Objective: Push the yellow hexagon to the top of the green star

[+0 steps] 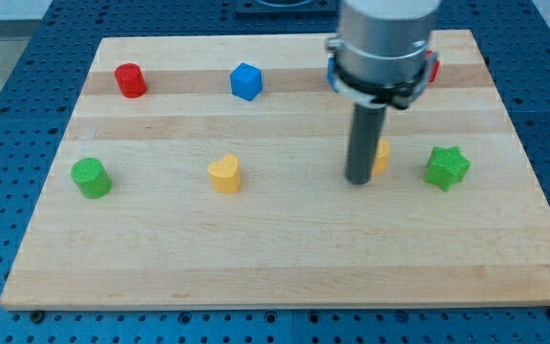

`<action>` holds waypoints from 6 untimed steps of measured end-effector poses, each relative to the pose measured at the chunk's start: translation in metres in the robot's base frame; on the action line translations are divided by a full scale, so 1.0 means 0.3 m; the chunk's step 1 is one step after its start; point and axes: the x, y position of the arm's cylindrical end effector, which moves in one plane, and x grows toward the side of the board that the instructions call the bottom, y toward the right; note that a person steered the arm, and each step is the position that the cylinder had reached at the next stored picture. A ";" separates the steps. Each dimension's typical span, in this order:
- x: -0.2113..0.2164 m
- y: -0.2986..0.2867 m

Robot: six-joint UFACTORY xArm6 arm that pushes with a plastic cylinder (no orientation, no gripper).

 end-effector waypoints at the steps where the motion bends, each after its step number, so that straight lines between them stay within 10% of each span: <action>1: -0.010 0.007; 3: -0.010 -0.230; 6: -0.110 0.138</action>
